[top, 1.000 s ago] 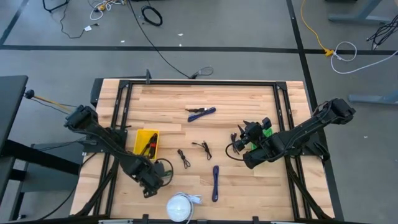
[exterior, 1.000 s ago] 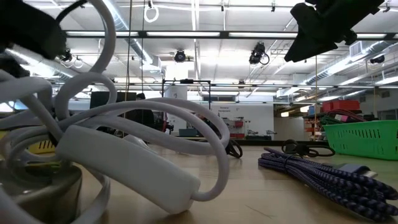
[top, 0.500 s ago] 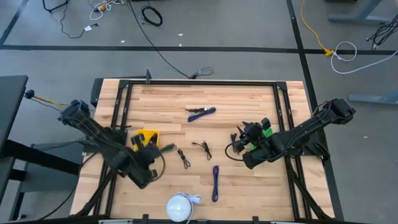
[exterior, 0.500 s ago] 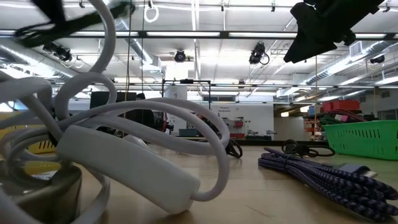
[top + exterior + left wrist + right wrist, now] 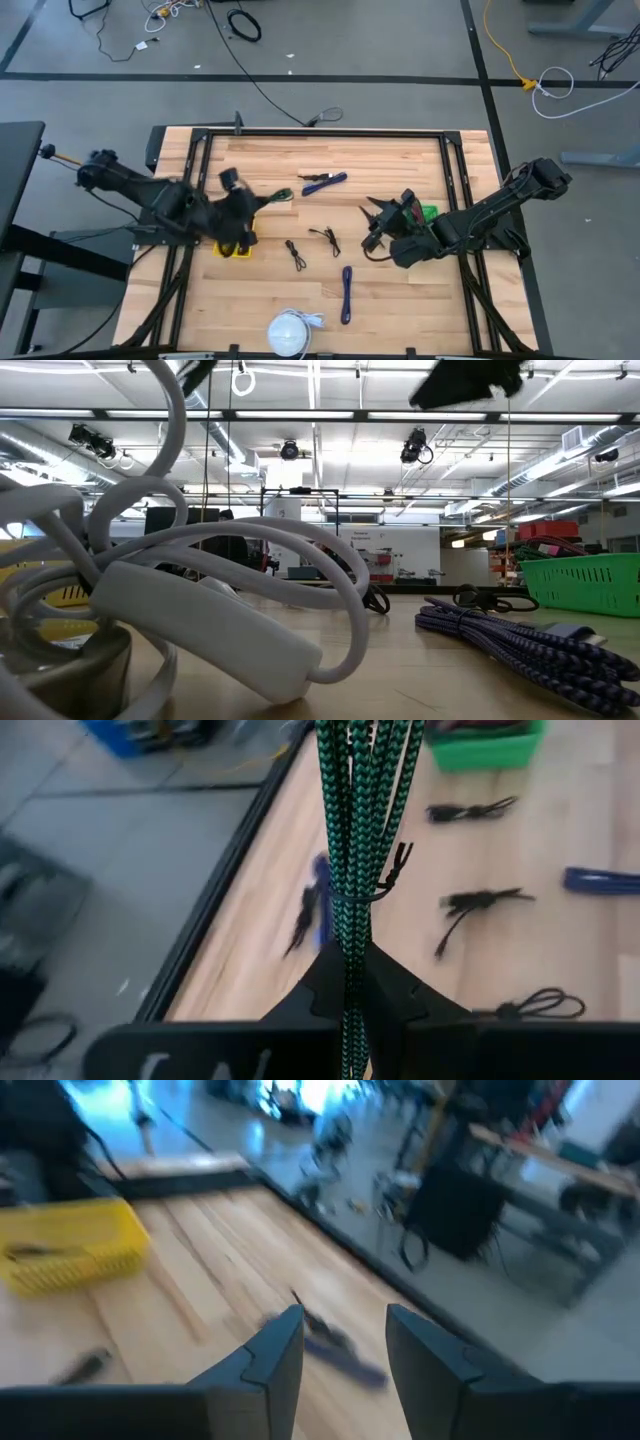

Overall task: Pick & Place USB Port
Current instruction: Put the black and green charger cable into the green basket

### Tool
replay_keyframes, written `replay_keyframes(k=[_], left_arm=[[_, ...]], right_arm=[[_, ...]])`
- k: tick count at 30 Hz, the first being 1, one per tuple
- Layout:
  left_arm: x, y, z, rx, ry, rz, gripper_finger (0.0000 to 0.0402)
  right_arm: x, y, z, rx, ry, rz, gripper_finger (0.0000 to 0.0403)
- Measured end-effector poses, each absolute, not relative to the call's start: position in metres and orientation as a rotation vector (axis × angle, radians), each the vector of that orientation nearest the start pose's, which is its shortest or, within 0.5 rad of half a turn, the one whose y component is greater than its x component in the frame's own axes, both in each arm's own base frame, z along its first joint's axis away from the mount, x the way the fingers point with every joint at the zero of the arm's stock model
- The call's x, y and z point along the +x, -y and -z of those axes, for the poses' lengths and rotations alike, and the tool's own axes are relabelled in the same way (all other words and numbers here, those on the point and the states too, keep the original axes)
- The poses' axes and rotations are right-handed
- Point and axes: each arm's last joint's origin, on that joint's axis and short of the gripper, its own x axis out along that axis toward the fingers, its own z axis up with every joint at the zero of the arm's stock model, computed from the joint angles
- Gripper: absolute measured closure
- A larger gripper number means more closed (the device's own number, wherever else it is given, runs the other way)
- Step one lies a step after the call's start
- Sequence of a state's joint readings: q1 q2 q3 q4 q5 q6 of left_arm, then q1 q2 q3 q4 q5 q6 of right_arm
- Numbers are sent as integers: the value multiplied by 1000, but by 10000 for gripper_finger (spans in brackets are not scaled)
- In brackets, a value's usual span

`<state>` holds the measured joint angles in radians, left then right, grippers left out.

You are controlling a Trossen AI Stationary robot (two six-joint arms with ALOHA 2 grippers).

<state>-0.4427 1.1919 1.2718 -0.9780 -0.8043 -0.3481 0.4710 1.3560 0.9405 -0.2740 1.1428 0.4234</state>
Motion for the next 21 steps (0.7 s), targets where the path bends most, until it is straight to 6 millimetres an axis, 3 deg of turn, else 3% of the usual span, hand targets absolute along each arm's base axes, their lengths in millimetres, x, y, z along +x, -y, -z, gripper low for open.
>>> replay_keyframes(k=[9,15,21], left_arm=[[236,23,-337,169,-384,-201,388],[256,-4,-315,136,-183,-9,388],[273,-15,-310,129,-48,89,388]], right_arm=[[281,-101,-309,-151,-99,474,257],[288,-89,-314,-163,-57,378,257],[293,-76,-318,-137,-24,364,257]])
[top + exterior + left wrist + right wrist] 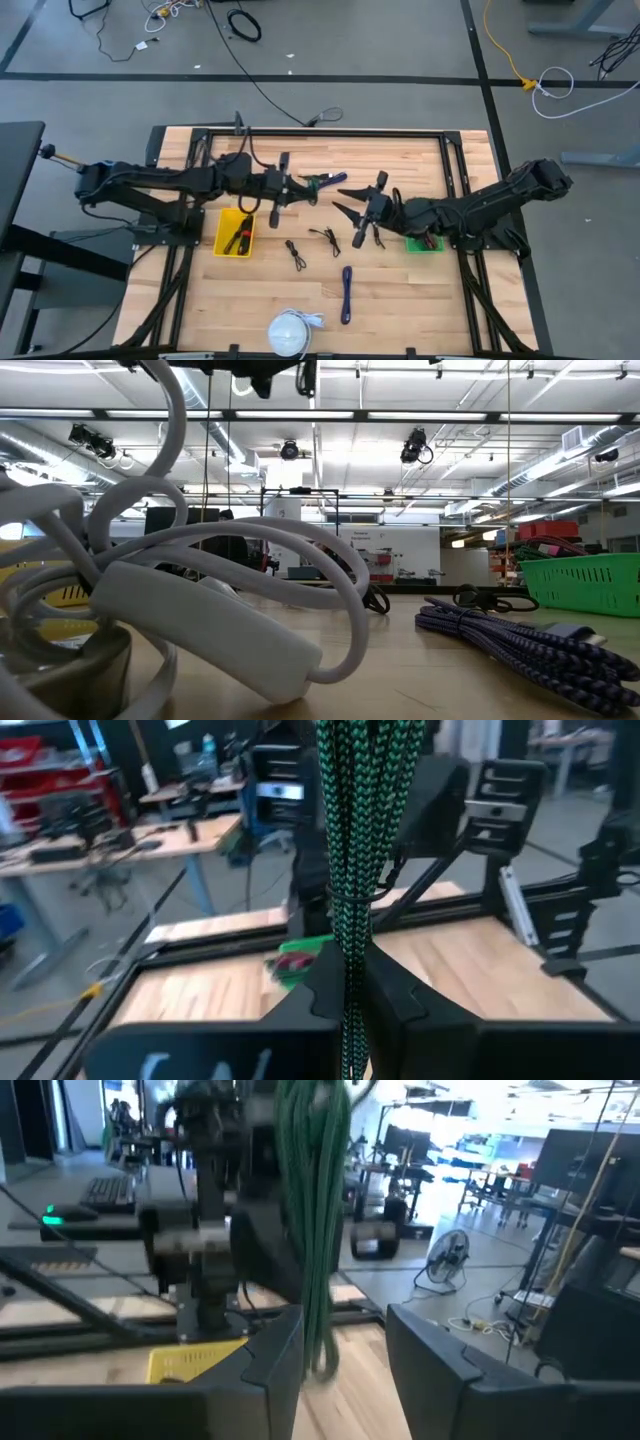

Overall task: Pick & Place USB Port
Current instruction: Put the black and green charger cable into the green basket

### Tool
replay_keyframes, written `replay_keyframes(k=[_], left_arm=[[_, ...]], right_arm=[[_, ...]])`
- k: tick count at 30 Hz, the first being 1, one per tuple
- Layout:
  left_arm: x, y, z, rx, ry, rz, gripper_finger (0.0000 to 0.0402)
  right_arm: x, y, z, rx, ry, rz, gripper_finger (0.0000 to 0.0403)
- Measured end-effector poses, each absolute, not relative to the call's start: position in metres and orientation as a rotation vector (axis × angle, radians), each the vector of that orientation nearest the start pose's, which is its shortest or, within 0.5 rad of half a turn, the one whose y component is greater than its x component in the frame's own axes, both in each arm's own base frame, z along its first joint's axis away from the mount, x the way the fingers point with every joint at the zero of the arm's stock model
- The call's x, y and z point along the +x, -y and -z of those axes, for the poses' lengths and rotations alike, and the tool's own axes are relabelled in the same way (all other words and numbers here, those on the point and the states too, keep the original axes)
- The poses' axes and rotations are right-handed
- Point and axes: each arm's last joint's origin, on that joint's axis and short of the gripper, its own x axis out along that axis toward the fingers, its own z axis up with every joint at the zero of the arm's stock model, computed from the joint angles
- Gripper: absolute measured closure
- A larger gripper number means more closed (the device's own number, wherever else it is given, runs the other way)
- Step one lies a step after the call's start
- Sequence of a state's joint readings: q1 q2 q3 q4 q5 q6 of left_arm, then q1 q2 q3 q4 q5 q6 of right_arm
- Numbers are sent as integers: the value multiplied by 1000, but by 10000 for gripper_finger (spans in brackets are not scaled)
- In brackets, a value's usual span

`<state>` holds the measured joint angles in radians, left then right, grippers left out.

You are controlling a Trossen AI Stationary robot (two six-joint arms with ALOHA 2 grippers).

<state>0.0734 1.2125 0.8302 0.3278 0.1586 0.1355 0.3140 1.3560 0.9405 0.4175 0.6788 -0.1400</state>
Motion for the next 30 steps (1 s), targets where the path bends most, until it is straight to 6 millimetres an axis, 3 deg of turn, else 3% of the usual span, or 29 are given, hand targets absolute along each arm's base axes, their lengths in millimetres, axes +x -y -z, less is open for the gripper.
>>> replay_keyframes(k=[8,16,19,23,30], left_arm=[[300,-21,-289,131,-21,110,388],[327,-22,-297,134,5,169,388],[334,-22,-299,125,6,197,388],[338,-23,-295,117,-13,158,368],[337,-24,-296,121,-10,137,284]], right_arm=[[297,-65,-319,-119,-3,316,242],[298,-61,-319,-118,-4,335,242],[298,-61,-319,-131,-8,340,275],[298,-60,-317,-176,-34,376,377],[297,-61,-316,-183,-46,390,383]])
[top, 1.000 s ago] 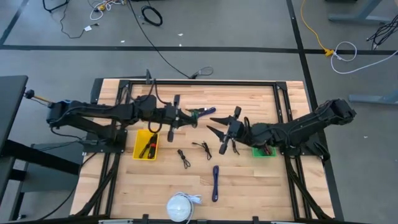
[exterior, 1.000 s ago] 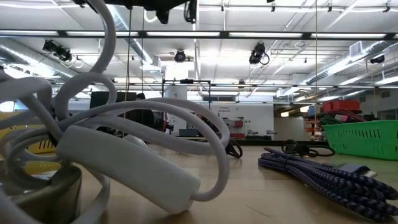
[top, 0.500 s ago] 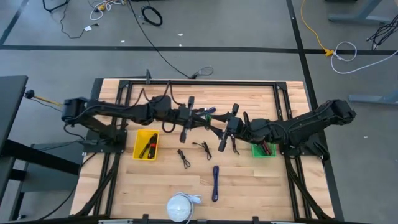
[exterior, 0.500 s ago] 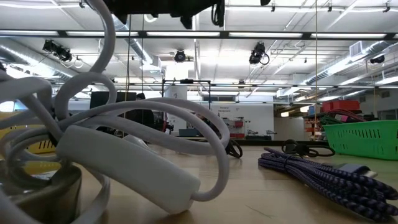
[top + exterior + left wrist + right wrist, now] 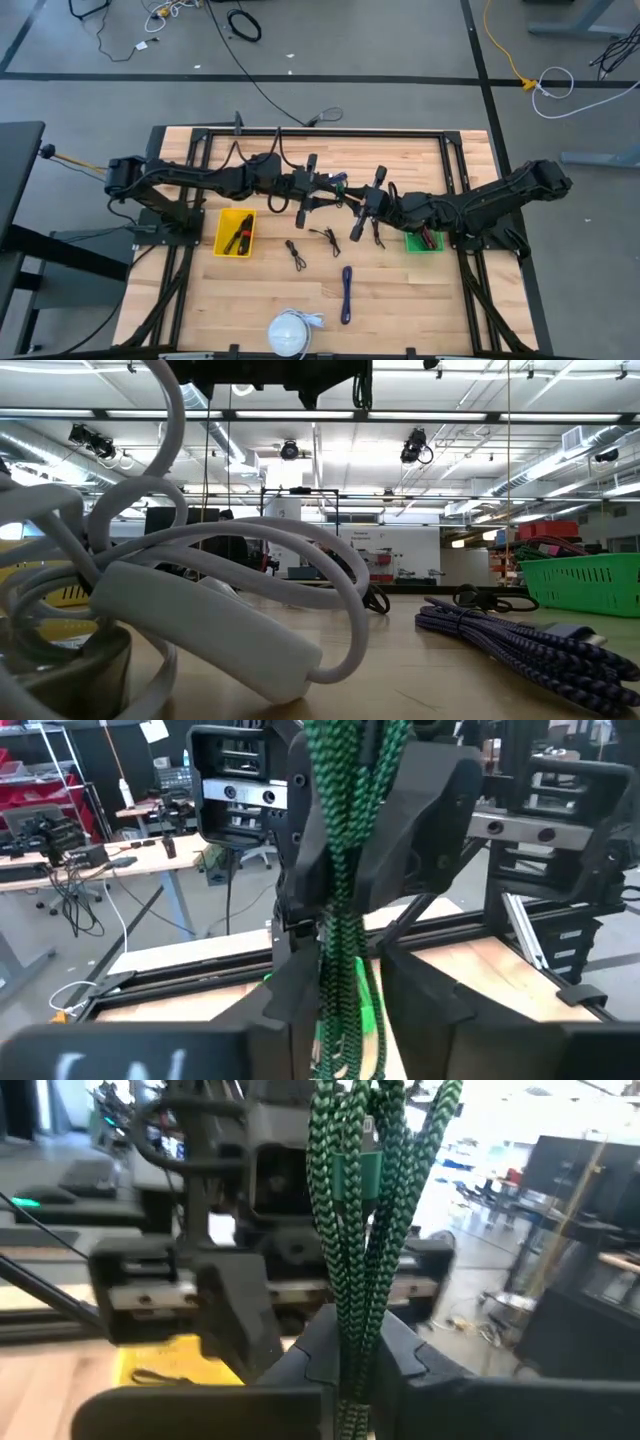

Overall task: Pick & Place USB Port
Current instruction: Put the black and green charger cable into the green basket

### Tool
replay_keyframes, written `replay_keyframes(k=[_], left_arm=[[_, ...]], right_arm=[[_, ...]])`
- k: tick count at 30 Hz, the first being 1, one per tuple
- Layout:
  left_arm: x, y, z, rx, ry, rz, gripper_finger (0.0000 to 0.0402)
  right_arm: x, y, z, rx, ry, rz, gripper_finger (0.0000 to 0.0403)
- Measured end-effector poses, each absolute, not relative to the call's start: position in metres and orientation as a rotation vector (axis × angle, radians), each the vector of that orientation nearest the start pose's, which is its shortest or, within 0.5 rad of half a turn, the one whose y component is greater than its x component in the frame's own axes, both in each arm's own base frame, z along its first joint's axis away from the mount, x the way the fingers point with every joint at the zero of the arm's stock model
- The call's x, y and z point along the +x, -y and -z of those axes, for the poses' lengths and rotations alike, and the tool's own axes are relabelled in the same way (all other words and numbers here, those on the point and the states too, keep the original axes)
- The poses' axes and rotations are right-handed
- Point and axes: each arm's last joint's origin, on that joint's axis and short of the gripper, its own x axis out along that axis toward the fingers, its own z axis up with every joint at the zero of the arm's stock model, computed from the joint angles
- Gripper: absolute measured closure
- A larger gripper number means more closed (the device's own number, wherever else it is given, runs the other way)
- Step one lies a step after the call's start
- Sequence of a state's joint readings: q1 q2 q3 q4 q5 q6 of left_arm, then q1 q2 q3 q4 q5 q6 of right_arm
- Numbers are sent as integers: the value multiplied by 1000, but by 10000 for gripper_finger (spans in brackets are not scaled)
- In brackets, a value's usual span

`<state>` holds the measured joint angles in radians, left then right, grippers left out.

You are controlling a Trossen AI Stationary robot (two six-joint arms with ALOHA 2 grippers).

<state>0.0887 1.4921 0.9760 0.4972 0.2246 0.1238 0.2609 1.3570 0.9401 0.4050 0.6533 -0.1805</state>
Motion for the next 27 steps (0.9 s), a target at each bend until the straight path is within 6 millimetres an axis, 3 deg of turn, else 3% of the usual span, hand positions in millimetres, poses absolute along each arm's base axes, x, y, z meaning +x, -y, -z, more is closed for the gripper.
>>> replay_keyframes(k=[5,11,18,27], left_arm=[[329,-27,-298,130,-77,117,262],[305,-35,-308,169,-189,13,268],[276,-38,-318,229,-321,-114,279],[259,-37,-310,219,-497,-151,280]], right_arm=[[280,-62,-316,-176,-146,522,383],[247,-64,-316,-54,-257,547,383],[205,-61,-287,139,-503,702,383],[174,-64,-246,352,-651,850,383]])
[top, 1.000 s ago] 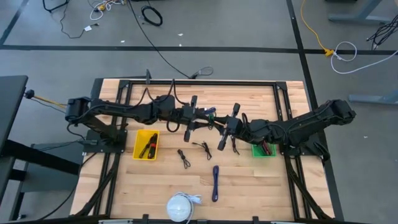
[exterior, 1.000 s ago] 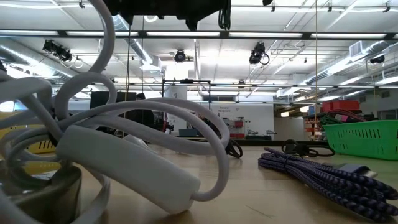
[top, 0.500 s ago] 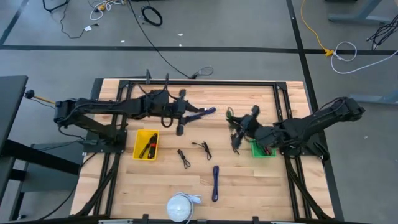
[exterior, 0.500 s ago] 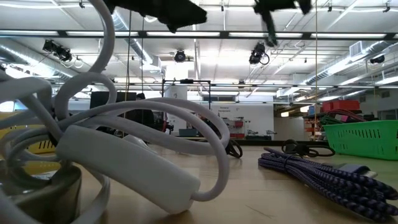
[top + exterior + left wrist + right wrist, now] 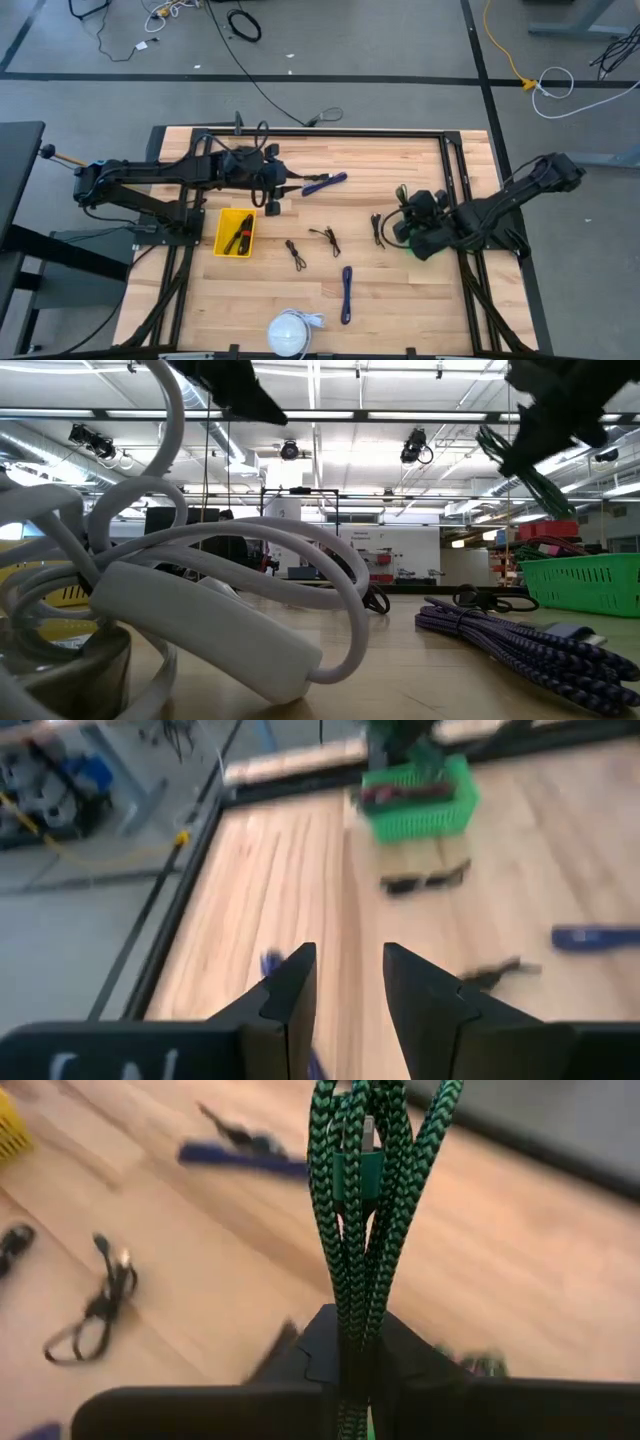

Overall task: Pick & Place USB Port
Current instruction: Put the black and green charger cable into the green basket

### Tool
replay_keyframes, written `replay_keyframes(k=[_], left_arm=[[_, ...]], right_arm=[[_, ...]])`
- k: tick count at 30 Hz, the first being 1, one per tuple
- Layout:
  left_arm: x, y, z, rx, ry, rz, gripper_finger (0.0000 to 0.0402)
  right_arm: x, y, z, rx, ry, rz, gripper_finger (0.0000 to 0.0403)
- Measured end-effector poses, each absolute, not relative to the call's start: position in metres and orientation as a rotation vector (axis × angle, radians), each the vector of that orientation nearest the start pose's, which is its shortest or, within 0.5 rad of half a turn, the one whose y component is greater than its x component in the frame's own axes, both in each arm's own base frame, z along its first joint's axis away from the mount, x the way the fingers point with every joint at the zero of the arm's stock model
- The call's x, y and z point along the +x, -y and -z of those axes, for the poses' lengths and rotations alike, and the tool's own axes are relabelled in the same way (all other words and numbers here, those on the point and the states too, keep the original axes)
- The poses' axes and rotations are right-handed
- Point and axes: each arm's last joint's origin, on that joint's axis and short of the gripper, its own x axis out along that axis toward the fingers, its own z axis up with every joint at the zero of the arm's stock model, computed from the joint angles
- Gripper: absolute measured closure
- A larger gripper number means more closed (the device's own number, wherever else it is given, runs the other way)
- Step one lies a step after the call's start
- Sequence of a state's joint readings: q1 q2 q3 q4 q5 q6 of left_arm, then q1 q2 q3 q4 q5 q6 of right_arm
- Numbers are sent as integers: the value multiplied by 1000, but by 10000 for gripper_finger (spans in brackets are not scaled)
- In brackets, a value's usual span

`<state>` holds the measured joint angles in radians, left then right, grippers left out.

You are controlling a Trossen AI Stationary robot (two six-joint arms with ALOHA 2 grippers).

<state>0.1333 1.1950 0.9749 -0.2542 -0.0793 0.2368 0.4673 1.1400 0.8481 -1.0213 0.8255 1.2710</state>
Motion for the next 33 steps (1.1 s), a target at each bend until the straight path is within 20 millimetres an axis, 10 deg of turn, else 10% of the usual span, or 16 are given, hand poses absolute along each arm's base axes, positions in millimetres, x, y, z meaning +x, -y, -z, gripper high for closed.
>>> replay_keyframes(k=[7,26,33], left_arm=[[255,-38,-303,217,-582,-183,280],[255,-38,-304,220,-574,-182,280],[255,-38,-304,220,-573,-183,280]], right_arm=[[155,-65,-204,461,-723,918,383],[142,-62,-171,585,-790,966,381],[140,-61,-161,603,-802,947,282]])
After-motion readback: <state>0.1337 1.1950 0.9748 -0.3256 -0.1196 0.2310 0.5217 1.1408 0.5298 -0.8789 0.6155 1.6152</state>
